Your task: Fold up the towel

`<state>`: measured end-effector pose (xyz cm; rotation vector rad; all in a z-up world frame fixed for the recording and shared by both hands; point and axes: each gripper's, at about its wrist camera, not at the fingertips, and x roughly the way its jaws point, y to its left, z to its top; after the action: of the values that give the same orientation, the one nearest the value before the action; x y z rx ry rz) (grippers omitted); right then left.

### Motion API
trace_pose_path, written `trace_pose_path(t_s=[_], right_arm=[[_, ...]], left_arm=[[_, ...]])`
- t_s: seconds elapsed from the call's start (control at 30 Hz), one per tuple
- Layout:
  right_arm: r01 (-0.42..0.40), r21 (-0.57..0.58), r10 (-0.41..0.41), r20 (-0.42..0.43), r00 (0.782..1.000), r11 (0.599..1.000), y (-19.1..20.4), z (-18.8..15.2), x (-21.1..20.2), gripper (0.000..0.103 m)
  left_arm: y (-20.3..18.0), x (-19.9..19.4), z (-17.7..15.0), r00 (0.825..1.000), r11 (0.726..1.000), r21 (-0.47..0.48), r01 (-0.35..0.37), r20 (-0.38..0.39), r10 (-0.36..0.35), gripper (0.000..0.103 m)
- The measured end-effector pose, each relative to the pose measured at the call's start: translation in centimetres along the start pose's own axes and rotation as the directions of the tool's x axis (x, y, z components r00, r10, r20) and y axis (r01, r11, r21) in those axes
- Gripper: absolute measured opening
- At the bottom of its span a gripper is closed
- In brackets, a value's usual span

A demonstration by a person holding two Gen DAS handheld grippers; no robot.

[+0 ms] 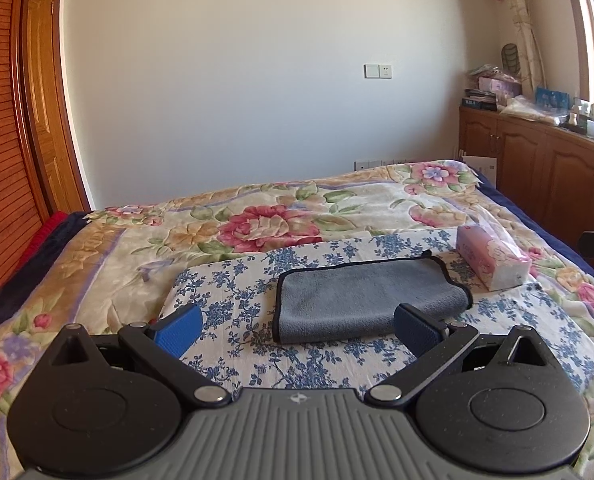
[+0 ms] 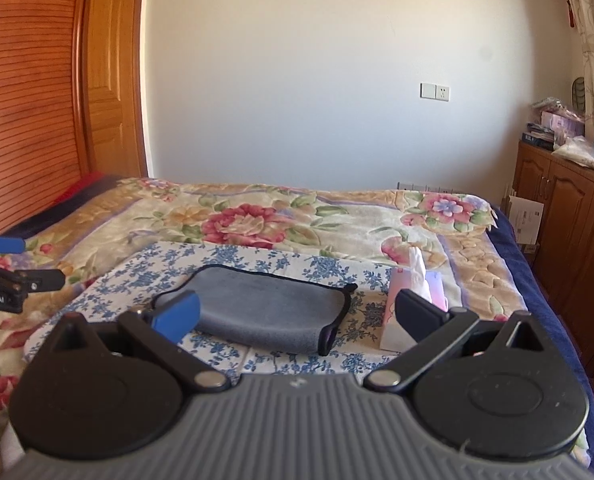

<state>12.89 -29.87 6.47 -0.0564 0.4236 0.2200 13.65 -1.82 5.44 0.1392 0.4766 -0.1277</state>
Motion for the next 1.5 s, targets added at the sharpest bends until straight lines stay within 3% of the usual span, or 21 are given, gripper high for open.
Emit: trace_pose_path(t_s=[0.63, 1.5], right_arm=[[-0.001, 0.007, 0.001, -0.004, 1.000, 1.000, 1.1, -3.9, -3.6, 0.103], [0.025, 0.038, -0.025, -0.010, 1.000, 0.999, 1.9, -7.9, -4.5, 0.103]], left_arm=[[-1.0, -4.5, -3.7, 1.000, 1.000, -0.002, -0.001, 0.013, 0.001, 0.103], [-0.6, -4.8, -8.8, 1.000, 0.997, -0.075, -0.009, 0.002, 0.009, 0.103]])
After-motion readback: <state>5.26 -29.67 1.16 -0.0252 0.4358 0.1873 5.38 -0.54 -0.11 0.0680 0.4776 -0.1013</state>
